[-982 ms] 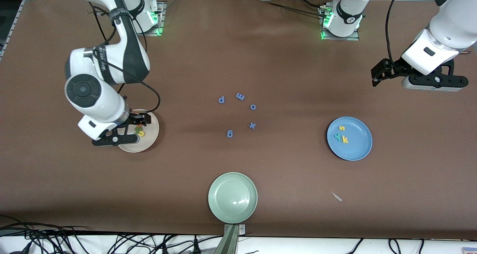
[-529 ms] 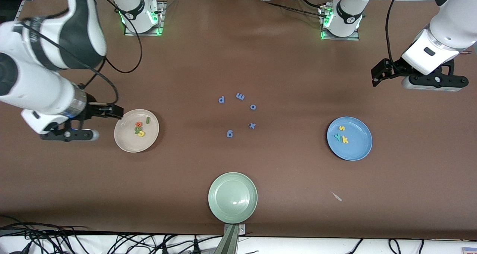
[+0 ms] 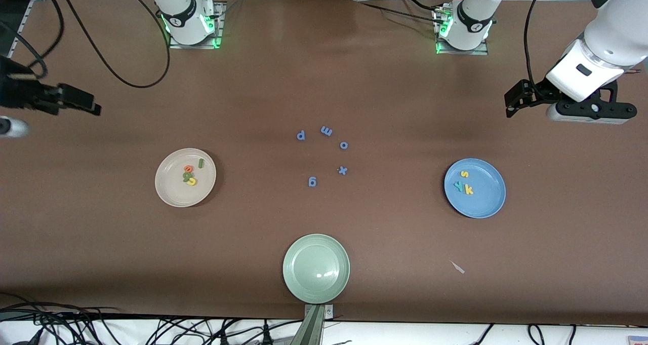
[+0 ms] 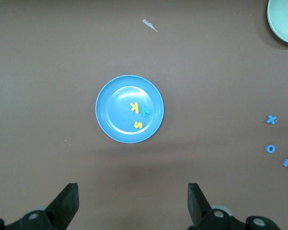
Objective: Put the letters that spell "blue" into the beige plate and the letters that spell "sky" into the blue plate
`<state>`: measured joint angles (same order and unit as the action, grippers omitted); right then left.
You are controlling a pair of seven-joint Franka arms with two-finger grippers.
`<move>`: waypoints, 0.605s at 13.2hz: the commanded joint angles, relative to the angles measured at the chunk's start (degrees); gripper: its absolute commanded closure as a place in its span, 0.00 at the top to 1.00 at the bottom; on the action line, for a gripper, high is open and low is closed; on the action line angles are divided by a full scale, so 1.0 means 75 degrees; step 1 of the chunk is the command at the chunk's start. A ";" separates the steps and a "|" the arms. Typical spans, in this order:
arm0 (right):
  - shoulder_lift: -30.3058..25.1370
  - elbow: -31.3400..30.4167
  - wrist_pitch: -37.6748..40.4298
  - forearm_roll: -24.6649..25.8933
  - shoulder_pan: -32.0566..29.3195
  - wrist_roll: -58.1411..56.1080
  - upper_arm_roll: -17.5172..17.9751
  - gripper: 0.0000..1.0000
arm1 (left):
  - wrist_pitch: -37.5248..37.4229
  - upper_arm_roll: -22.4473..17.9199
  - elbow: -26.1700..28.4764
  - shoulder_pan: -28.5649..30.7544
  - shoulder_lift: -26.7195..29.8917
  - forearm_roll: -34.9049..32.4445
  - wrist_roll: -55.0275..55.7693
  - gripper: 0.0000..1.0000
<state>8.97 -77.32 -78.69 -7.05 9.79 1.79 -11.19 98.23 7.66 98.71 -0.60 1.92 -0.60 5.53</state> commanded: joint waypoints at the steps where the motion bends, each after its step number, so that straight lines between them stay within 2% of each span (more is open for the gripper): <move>1: -0.1019 -0.1547 -0.0569 0.0401 -0.0518 0.0053 0.0879 1.00 | -0.0137 0.0010 -0.0106 0.0044 0.0001 0.0150 -0.0116 1.00; 3: -0.0997 -0.1549 -0.0617 0.0587 -0.0614 0.0275 0.1221 1.00 | -0.0125 0.0010 -0.0106 0.0044 0.0001 0.0150 -0.0116 1.00; 8: -0.0962 -0.1456 -0.0559 0.0600 -0.0591 0.0230 0.1234 1.00 | -0.0125 0.0010 -0.0106 0.0044 0.0013 0.0150 -0.0116 1.00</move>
<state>3.14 -87.17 -82.50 -3.36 6.27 3.90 -2.81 98.22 7.66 98.70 -0.59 1.92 -0.60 5.53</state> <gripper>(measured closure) 0.000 0.000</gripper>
